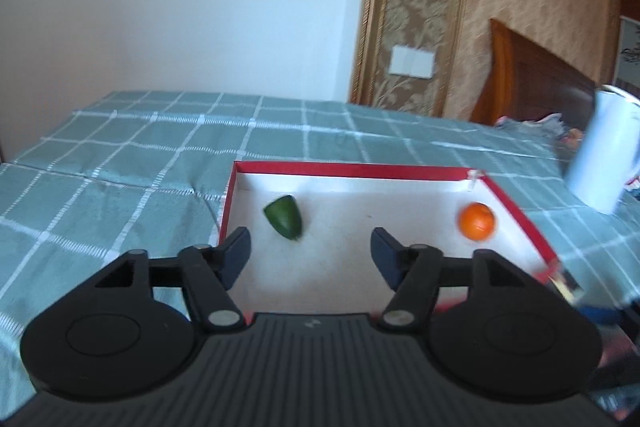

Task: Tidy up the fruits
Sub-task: 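Withdraw the left tool from the box, then move the right tool to the eggplant slice and close on it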

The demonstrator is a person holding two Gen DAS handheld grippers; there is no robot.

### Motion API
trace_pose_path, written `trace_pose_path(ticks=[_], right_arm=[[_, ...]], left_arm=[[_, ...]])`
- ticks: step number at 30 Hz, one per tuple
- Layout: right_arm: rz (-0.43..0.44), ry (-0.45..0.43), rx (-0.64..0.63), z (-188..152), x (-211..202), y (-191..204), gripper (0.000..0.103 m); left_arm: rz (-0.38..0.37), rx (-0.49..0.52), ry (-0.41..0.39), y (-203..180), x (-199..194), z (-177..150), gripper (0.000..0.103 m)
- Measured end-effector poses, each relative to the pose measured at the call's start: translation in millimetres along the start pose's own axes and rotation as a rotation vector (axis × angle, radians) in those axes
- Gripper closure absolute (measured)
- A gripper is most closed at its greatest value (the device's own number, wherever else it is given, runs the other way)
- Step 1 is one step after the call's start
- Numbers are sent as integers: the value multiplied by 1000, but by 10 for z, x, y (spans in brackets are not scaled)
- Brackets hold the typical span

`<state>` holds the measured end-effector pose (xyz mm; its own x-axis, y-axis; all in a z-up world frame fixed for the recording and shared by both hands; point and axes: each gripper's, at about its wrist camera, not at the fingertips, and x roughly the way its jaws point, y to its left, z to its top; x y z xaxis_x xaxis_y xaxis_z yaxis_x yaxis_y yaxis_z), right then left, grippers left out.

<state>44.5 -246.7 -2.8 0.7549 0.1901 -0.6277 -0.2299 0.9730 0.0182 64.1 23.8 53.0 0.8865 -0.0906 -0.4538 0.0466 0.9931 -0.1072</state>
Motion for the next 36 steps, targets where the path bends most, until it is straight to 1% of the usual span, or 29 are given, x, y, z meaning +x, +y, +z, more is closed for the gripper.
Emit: trace_pose_path(ticks=[2, 4, 9, 10, 13, 17, 20, 22, 23, 27, 29, 34, 36], right_arm=[[0, 0, 0, 0, 1, 0, 4], [0, 0, 0, -1, 1, 0, 4], [0, 0, 0, -1, 3, 1, 4], [0, 0, 0, -1, 1, 0, 4], [0, 0, 0, -1, 1, 1, 4], [0, 0, 0, -1, 3, 2, 4], [0, 0, 0, -1, 4, 3, 4], [0, 0, 0, -1, 4, 2, 4], [0, 0, 0, -1, 4, 2, 4], [0, -1, 0, -1, 3, 2, 4], [0, -1, 0, -1, 3, 1, 4], [3, -5, 6, -10, -15, -11, 4], [12, -23, 39, -33, -58, -65, 4]], left_arm=[[-20, 1, -18, -10, -188, -111, 34], [-36, 8, -23, -23, -337, -228, 34], [-54, 64, -22, -110, -532, -498, 32], [-56, 68, -16, -122, -545, -542, 31], [-71, 37, 12, -96, -534, -651, 30], [-64, 20, 60, -21, -488, -779, 30], [-59, 14, 77, 30, -484, -846, 30], [-58, 19, 73, 36, -493, -859, 30], [-58, 26, 72, 32, -494, -868, 29], [-51, 72, 62, -23, -496, -933, 17], [-44, 87, 57, -44, -486, -961, 17], [-55, 74, 56, -12, -473, -969, 14], [-64, 67, 57, 2, -473, -965, 10]])
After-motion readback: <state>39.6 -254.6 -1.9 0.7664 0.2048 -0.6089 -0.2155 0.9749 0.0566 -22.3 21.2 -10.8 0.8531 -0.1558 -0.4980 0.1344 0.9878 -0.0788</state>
